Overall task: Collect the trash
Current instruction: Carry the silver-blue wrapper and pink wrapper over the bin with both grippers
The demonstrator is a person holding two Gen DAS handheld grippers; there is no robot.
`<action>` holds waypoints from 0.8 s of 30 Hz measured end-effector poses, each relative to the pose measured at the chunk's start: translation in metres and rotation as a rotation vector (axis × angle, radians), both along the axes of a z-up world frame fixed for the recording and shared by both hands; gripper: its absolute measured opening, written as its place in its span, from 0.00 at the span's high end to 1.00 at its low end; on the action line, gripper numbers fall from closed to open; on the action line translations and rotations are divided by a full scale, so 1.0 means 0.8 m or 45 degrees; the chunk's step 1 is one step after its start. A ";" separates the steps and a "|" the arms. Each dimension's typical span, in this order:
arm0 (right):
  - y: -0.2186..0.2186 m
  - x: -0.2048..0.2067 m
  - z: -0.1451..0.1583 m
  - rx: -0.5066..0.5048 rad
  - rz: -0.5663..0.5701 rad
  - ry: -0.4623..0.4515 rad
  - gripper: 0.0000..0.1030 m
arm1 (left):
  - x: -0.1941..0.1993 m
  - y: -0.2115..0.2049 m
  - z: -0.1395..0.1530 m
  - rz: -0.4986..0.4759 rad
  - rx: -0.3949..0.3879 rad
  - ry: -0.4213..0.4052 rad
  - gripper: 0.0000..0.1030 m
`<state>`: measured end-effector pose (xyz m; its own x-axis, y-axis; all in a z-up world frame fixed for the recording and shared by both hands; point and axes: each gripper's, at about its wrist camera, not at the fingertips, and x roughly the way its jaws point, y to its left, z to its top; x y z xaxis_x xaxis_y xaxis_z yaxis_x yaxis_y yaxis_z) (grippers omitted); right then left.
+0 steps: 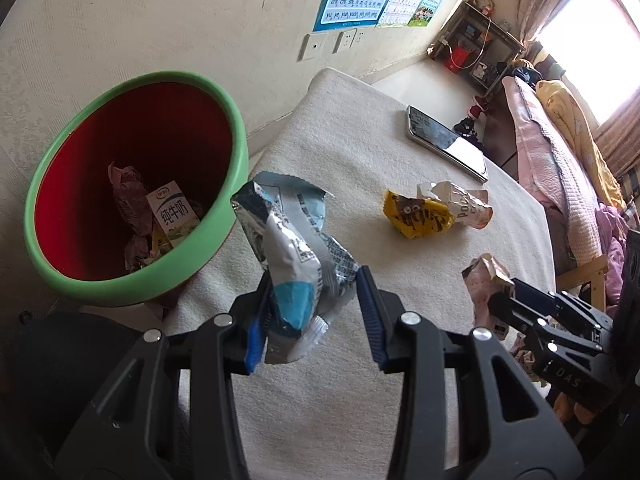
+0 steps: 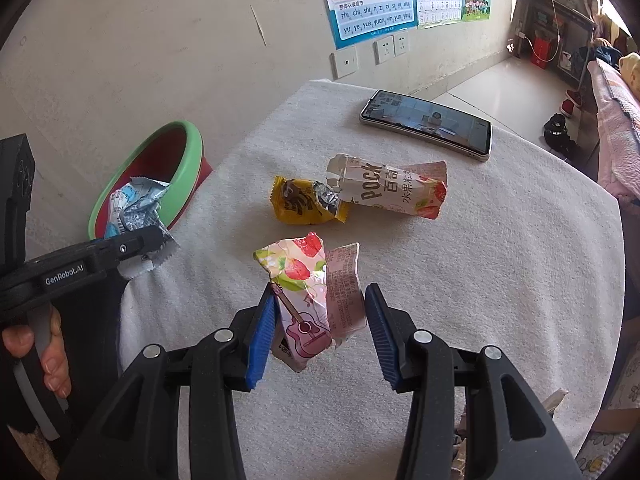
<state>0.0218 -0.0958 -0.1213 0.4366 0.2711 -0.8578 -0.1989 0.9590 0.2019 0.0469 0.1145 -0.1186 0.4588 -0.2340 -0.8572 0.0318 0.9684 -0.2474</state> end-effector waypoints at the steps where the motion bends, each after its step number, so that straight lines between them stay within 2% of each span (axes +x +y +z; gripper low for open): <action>1: 0.002 0.000 0.000 -0.002 0.007 -0.002 0.57 | 0.001 0.004 0.001 0.009 0.002 -0.004 0.62; 16: 0.031 -0.004 -0.004 -0.021 0.076 0.008 0.57 | 0.000 0.040 0.004 0.067 0.035 -0.014 0.62; 24: 0.064 -0.007 0.000 0.021 0.130 0.009 0.57 | -0.002 0.050 0.003 0.087 0.038 -0.015 0.62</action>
